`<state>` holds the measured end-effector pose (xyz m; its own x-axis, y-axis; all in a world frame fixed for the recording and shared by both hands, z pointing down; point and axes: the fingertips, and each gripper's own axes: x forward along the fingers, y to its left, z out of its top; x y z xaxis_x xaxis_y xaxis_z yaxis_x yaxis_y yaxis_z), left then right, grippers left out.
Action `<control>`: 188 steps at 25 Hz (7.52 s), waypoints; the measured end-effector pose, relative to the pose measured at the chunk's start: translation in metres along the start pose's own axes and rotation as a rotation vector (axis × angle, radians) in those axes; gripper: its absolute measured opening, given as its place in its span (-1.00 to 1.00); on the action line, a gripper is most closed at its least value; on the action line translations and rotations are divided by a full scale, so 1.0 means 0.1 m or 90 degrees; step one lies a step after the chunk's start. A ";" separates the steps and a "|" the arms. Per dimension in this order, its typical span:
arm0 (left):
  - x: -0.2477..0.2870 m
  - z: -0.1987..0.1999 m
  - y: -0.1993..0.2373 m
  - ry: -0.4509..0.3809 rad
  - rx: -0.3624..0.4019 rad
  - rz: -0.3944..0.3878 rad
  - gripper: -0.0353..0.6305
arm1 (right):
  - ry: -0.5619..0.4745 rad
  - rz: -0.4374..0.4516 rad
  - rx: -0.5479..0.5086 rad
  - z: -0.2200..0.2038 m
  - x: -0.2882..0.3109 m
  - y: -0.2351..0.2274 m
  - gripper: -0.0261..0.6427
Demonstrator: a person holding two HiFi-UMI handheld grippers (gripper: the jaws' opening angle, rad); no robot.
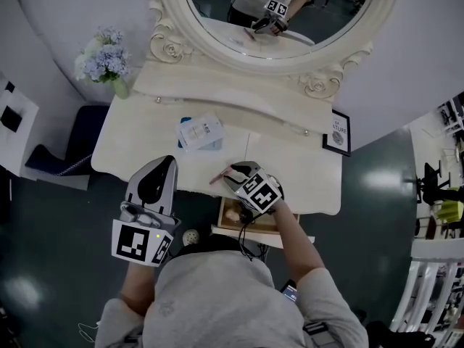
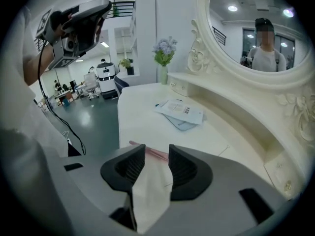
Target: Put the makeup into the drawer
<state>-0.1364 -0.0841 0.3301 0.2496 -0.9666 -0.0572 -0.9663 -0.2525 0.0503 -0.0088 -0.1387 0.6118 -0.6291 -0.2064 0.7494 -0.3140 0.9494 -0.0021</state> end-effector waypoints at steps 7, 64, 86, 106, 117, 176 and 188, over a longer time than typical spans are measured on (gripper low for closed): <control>-0.01 -0.01 0.04 0.002 -0.003 0.008 -0.85 | 0.065 0.035 -0.059 -0.09 0.14 0.07 -0.44; 0.00 0.00 -0.05 -0.006 -0.010 -0.031 -0.86 | -0.267 -0.060 0.165 0.46 -0.85 0.11 -0.75; 0.12 -0.03 -0.33 -0.007 -0.019 -0.097 -0.86 | -0.316 -0.162 0.236 0.01 -1.45 0.20 -0.74; 0.13 -0.07 -0.46 0.001 -0.023 -0.138 -0.85 | -0.205 -0.184 0.255 -0.63 -1.30 0.42 -0.74; 0.12 -0.08 -0.41 0.003 -0.027 -0.132 -0.86 | -0.108 -0.159 0.226 -0.95 -1.04 0.57 -0.74; 0.11 -0.15 -0.29 0.025 -0.012 -0.097 -0.86 | 0.352 -0.161 0.213 -2.52 -0.16 0.48 -0.74; 0.13 -0.13 -0.28 0.020 -0.014 -0.095 -0.86 | 0.340 -0.158 0.222 -2.48 -0.15 0.49 -0.64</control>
<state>-0.1054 -0.0897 0.3409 0.3920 -0.9194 -0.0337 -0.9170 -0.3934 0.0660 0.1616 -0.0308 0.7644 -0.0996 -0.1774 0.9791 -0.6701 0.7394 0.0658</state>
